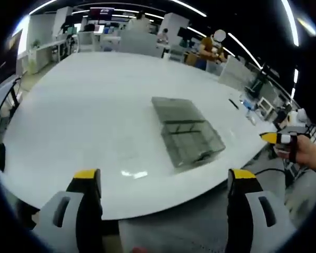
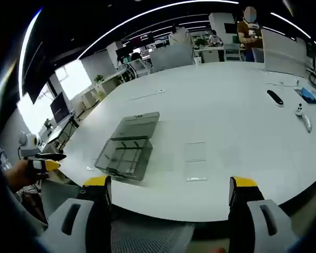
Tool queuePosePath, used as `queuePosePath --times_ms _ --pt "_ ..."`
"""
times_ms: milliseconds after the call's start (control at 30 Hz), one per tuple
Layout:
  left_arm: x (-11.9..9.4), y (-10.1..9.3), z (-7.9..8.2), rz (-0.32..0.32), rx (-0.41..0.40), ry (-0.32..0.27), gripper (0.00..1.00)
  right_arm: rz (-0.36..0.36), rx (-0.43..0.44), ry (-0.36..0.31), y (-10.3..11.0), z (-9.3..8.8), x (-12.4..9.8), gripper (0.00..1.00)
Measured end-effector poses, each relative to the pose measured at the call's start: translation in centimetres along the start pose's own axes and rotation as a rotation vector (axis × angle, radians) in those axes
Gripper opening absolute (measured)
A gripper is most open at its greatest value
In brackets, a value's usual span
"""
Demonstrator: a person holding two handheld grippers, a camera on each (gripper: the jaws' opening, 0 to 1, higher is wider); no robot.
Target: Insert the divider into the dual guide fixture by aligning both edges with the guide slots and pushing it downward to the bottom, including one-sided entry, uneven engagement, binding, and posture correction.
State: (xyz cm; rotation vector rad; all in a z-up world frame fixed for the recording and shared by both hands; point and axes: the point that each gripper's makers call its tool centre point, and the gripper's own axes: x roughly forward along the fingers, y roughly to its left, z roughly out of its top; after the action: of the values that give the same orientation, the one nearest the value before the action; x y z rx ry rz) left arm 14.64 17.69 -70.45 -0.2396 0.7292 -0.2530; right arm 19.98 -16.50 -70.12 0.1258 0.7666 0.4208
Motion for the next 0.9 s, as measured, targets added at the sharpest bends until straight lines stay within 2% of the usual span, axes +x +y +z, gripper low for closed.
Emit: queuePosePath --times_ms 900 --pt "0.05 0.14 -0.48 0.016 0.005 0.018 0.97 0.007 -0.013 0.009 0.14 -0.39 -0.01 0.90"
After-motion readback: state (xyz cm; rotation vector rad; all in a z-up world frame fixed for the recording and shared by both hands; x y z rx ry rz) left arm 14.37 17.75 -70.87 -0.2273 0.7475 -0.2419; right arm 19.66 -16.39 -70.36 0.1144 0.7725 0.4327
